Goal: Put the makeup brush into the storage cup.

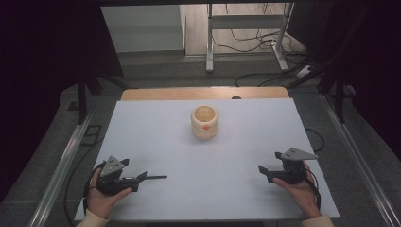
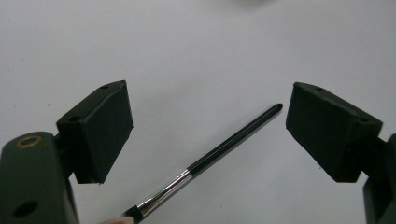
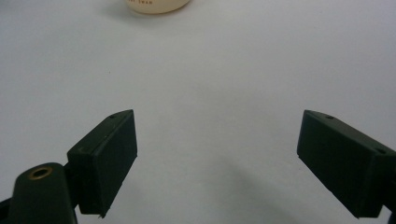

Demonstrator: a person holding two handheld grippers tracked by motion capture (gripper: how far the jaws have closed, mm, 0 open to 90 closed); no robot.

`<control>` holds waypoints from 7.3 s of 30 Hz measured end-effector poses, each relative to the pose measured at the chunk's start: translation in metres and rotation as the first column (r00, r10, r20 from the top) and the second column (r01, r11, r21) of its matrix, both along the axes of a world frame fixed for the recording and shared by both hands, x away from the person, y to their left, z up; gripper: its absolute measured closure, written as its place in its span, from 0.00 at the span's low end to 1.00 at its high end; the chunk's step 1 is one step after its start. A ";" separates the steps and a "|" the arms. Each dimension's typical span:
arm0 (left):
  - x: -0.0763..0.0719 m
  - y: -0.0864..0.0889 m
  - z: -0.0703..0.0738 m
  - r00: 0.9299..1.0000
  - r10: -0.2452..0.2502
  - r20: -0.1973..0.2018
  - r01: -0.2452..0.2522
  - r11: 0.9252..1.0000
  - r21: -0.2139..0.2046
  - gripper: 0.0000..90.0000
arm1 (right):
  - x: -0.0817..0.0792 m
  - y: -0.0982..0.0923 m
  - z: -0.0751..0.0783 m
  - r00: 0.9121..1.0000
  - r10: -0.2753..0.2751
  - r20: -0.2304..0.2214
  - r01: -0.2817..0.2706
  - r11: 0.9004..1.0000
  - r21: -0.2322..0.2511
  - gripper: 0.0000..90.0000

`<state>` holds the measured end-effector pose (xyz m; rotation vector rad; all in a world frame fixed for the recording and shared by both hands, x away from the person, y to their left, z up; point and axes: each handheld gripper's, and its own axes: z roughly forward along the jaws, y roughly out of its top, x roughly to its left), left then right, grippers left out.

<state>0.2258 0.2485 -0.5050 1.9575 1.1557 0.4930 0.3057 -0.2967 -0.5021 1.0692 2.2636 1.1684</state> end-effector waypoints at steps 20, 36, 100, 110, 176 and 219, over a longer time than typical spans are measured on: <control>0.009 0.001 0.023 0.993 -0.116 -0.012 0.117 0.993 0.031 0.12 | -0.003 -0.001 0.003 1.000 0.013 0.009 -0.013 0.999 0.033 0.14; 0.027 -0.007 0.044 0.966 -0.253 -0.046 0.257 0.959 0.122 0.14 | -0.003 0.001 0.004 1.000 0.010 0.018 -0.011 1.000 0.015 0.14; 0.052 0.002 0.004 0.837 -0.409 -0.364 0.511 0.822 0.251 0.29 | -0.003 0.001 0.004 1.000 -0.002 0.017 0.002 1.000 0.009 0.15; 0.056 0.004 -0.004 0.810 -0.415 -0.415 0.546 0.791 0.275 0.29 | -0.002 0.001 0.004 1.000 0.000 0.018 0.000 1.000 0.006 0.15; 0.058 -0.016 0.030 0.837 -0.436 -0.331 0.534 0.783 0.319 0.93 | -0.004 0.002 0.007 0.999 -0.006 0.034 0.006 1.000 0.007 0.15; 0.060 -0.054 0.050 0.854 -0.460 -0.242 0.513 0.822 0.248 0.93 | -0.004 0.003 0.008 0.999 -0.017 0.043 0.016 1.000 0.015 0.15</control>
